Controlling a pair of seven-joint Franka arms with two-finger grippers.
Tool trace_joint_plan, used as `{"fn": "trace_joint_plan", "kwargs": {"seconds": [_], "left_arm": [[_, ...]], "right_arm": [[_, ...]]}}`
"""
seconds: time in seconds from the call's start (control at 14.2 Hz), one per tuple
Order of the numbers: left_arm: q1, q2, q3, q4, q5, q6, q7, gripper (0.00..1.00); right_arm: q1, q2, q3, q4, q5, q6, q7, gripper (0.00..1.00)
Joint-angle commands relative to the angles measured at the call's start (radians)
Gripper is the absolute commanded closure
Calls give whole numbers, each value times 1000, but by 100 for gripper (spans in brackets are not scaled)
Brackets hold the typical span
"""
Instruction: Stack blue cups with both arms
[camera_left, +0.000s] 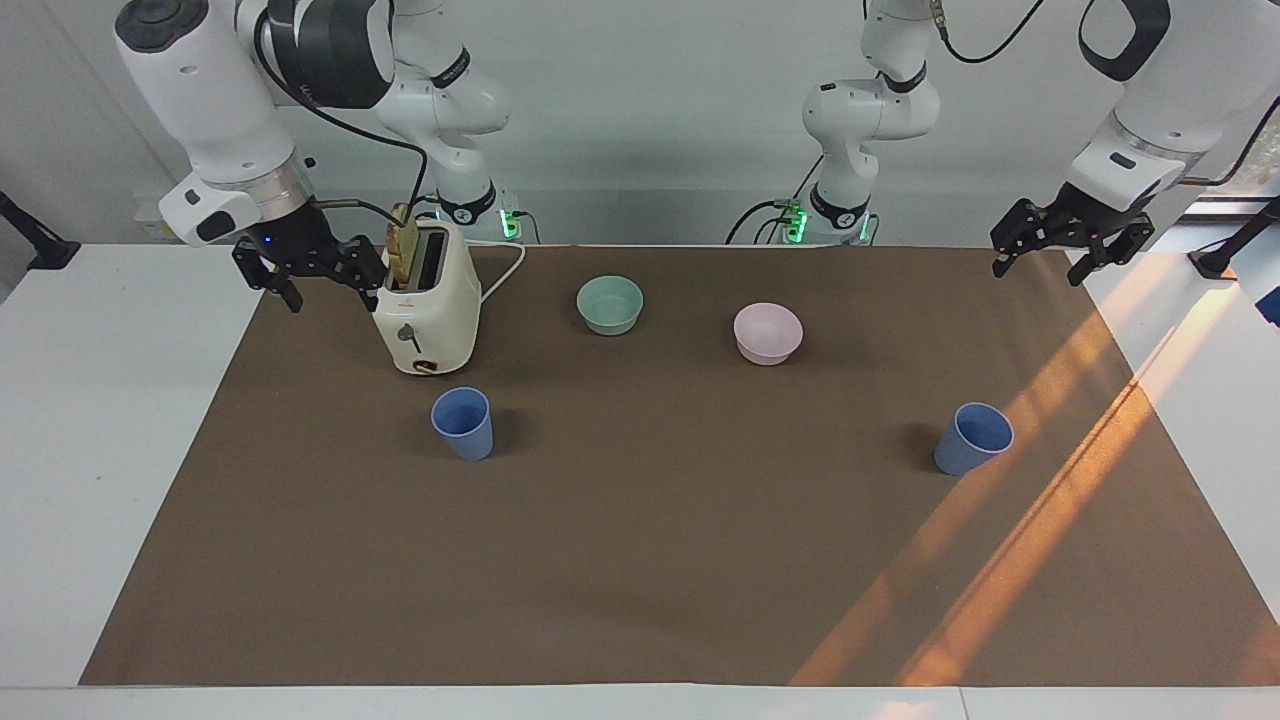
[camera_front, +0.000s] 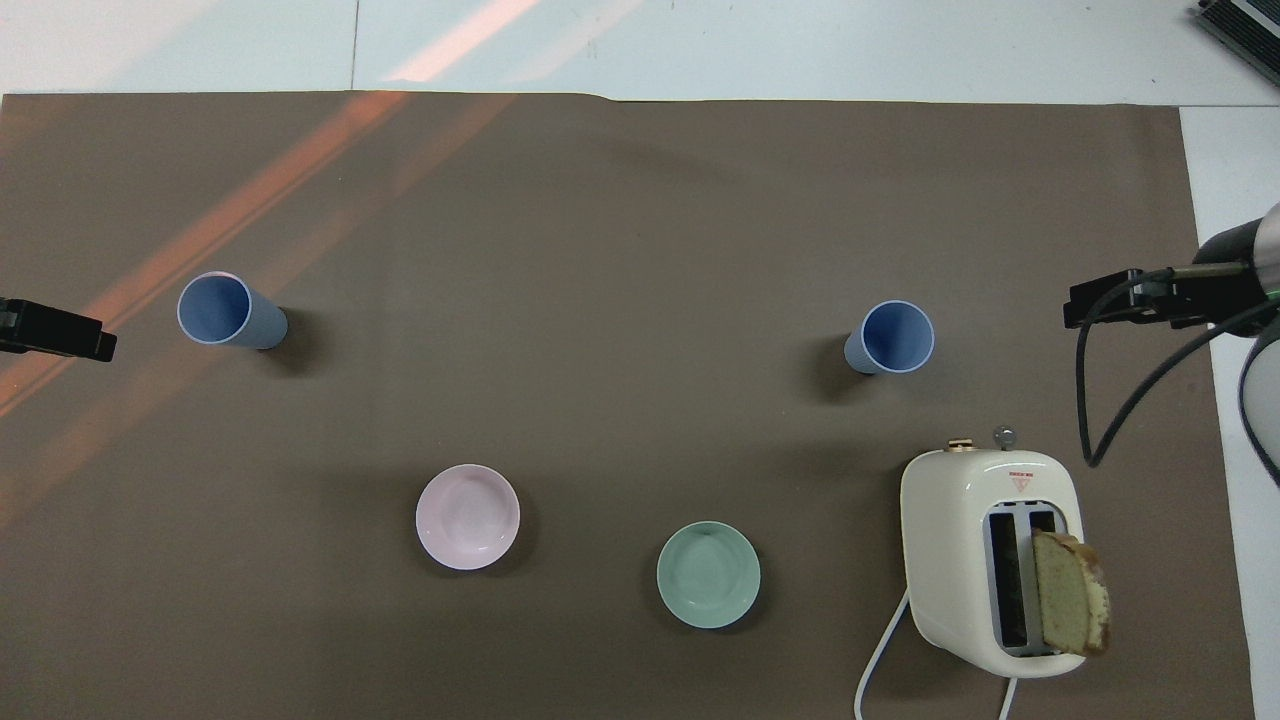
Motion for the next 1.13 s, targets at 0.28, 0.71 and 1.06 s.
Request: {"fn": "trace_joint_plan", "kwargs": {"seconds": [0.28, 0.71, 1.06], "left_arm": [[13, -14, -10, -9, 8, -6, -3, 0], [13, -14, -10, -9, 8, -11, -3, 0], [6, -16, -10, -11, 8, -29, -9, 0]], "right_arm": [[-9, -10, 5, 0, 9, -9, -18, 0], [-9, -10, 5, 0, 9, -9, -18, 0], [-9, -10, 5, 0, 9, -9, -18, 0]]}}
